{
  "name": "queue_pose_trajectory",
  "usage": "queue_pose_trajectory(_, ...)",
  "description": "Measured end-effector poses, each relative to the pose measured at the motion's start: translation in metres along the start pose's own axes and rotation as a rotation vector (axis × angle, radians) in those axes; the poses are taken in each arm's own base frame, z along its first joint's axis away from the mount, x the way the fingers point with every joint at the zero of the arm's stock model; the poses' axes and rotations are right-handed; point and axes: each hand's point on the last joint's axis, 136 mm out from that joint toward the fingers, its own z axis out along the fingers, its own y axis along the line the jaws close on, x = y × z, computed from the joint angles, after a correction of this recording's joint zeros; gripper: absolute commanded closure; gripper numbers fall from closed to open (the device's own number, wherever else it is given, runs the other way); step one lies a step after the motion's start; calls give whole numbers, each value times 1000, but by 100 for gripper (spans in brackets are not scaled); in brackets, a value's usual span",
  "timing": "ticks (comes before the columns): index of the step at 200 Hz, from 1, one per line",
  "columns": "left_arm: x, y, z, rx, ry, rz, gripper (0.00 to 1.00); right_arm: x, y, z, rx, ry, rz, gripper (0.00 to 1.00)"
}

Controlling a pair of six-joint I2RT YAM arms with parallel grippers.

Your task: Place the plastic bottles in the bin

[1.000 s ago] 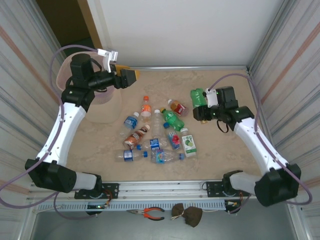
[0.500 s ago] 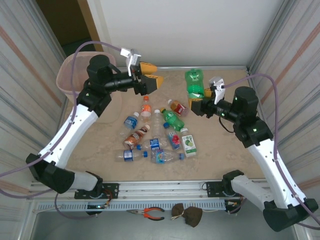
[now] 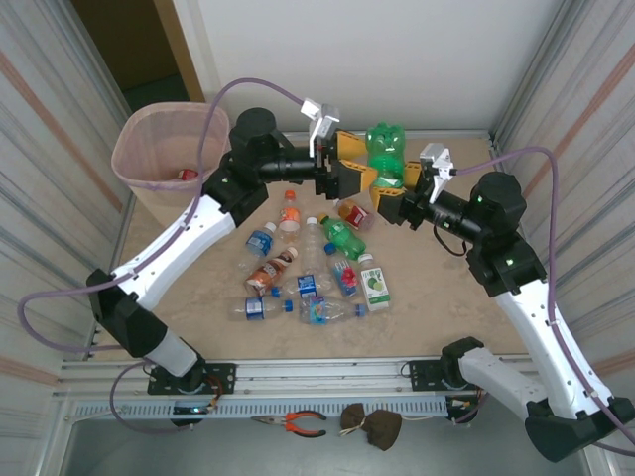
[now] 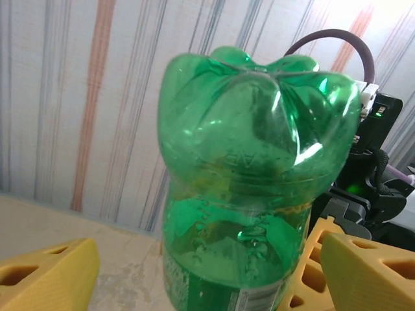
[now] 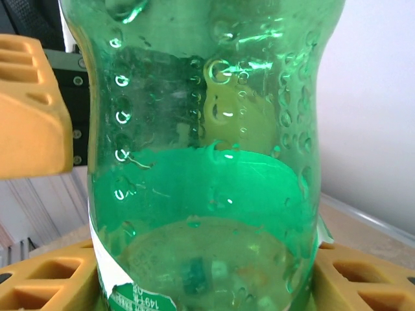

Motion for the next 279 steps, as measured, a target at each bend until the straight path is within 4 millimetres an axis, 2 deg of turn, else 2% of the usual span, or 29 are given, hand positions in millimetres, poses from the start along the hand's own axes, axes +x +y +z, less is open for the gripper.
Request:
queue_pose_trajectory(71,7,-11,30,65,17,-1,20,-2,2,1,-7,-6,-4,43)
queue_pose_trajectory(139,8,-10,32,69,20,4,34,-2,3,1,-11,-6,-4,43)
queue_pose_trajectory(197,8,-10,32,70,19,21,39,-2,4,1,-10,-6,0,42)
queue_pose_trajectory(210,8,-10,32,69,19,21,39,-2,4,1,-10,-6,0,39)
queue_pose_trajectory(242,8,-10,32,64,22,25,39,-1,4,1,-10,-3,2,22)
queue_pose_trajectory(279,11,-4,29,27,44,26,39,0,8,-6,-9,4,5,14)
